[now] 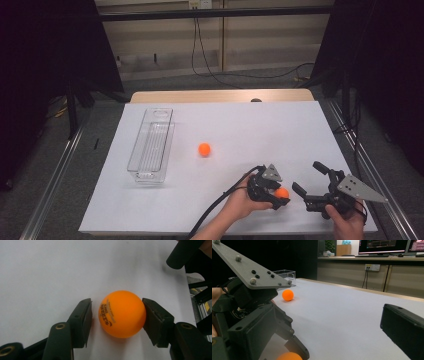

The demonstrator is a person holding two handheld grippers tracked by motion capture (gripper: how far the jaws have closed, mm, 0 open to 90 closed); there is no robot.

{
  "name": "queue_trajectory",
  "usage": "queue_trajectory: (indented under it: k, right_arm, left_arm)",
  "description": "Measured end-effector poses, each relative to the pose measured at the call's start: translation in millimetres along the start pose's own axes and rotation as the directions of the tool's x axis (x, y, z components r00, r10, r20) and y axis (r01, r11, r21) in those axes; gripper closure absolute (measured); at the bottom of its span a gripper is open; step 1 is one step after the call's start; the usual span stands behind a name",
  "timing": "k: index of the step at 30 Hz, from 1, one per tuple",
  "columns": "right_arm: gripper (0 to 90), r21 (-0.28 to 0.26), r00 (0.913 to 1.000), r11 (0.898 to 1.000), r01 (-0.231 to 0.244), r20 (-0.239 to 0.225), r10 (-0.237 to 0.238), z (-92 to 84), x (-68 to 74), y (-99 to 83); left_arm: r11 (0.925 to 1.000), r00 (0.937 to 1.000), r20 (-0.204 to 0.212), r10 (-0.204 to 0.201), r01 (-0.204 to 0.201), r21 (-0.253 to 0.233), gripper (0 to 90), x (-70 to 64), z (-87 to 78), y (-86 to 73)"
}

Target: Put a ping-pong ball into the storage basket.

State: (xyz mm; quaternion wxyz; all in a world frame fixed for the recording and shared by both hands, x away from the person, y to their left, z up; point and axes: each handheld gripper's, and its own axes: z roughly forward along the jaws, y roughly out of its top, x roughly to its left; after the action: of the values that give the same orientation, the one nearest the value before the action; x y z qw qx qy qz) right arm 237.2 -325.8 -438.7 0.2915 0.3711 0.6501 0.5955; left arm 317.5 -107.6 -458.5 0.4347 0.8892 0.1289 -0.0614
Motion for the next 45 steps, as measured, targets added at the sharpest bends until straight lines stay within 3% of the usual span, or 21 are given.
queue_trajectory:
  k: [1, 10, 19, 31, 45]
  right_arm:
    - [0.2, 0.001, 1.0, 1.0, 0.001, 0.0, -0.001, 0.2, 0.0, 0.0]
    - [0.2, 0.001, 1.0, 1.0, 0.0, -0.001, 0.0, -0.1, -0.1, 0.0]
    - [0.3, 0.004, 1.0, 1.0, 0.004, -0.006, -0.004, 0.6, 0.4, -0.1]
    - [0.4, 0.005, 0.9999, 1.0, 0.005, -0.01, -0.005, 1.1, 0.7, -0.1]
    - [0.5, 0.01, 0.9997, 1.0, 0.013, -0.021, -0.013, 2.3, 2.2, -0.1]
  left_arm:
    - [0.9999, 0.9999, -0.003, 0.013, -0.013, -0.002, 50.6, 0.1, -0.4, 0.2]
    - [1.0, 1.0, -0.003, 0.008, -0.008, -0.004, 50.9, 0.7, -7.4, 1.1]
    - [0.9999, 0.9999, -0.009, -0.014, 0.014, -0.002, 50.9, 2.6, -15.8, 1.1]
    - [0.999, 0.9991, 0.013, -0.041, 0.041, 0.017, 50.9, 4.3, -28.1, 0.2]
    - [0.9964, 0.9963, 0.018, -0.084, 0.084, -0.011, 50.9, 11.8, -43.7, -2.4]
